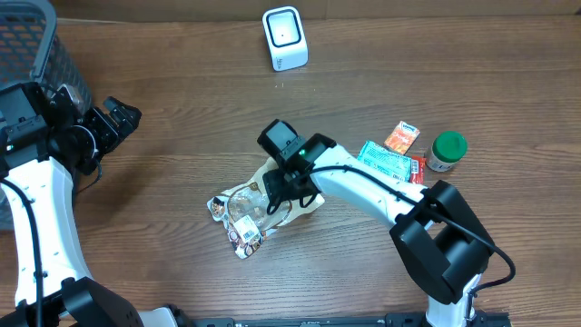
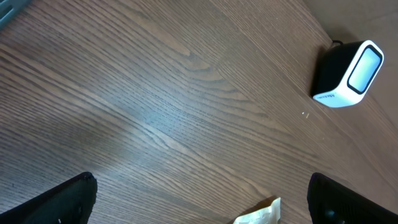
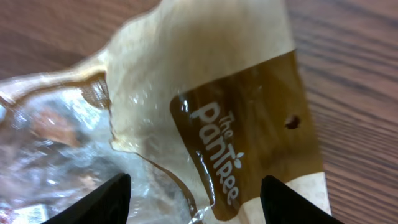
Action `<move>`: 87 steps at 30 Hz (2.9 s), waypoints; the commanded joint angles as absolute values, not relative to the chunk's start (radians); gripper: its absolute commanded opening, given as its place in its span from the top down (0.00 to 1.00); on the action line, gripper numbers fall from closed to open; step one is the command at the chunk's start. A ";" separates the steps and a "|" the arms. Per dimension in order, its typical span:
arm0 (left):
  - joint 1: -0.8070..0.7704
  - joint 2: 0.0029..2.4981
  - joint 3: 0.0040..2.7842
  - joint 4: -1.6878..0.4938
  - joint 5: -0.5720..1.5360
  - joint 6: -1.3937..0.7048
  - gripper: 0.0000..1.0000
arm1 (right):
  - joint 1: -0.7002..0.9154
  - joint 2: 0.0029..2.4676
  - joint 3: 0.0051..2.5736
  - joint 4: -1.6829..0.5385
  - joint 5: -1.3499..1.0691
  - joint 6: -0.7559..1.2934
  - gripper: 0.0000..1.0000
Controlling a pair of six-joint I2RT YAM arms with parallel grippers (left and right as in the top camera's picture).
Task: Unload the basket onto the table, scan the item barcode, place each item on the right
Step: 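Move the right gripper over the Pantree snack bag and lower it, then close the right gripper on the snack bag's top edge, then lift the snack bag and hold it at the scanner window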
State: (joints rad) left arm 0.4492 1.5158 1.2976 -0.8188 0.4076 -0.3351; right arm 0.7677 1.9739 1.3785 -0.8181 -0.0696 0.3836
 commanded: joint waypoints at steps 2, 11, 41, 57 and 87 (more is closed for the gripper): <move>0.450 1.500 1.304 -0.818 0.408 -0.340 0.00 | 0.790 1.975 1.340 -0.775 -0.045 0.335 0.30; 0.450 1.500 1.304 -0.818 0.408 -0.340 0.00 | 0.830 2.070 1.342 -0.765 -0.012 0.310 0.50; 0.450 1.500 1.304 -0.818 0.408 -0.340 0.01 | 0.618 1.928 1.443 -0.813 -0.484 0.245 0.96; 0.450 1.500 1.304 -0.818 0.407 -0.340 0.00 | 0.499 1.885 1.441 -0.813 -0.817 0.234 0.96; 0.451 1.500 1.304 -0.818 0.408 -0.340 0.01 | 0.447 1.885 1.594 -0.685 -0.603 0.322 0.96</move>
State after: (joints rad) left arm 0.4492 1.5158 1.2976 -0.8188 0.4076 -0.3351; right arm 0.4694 1.9102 1.4876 -0.6903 -0.7063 0.2878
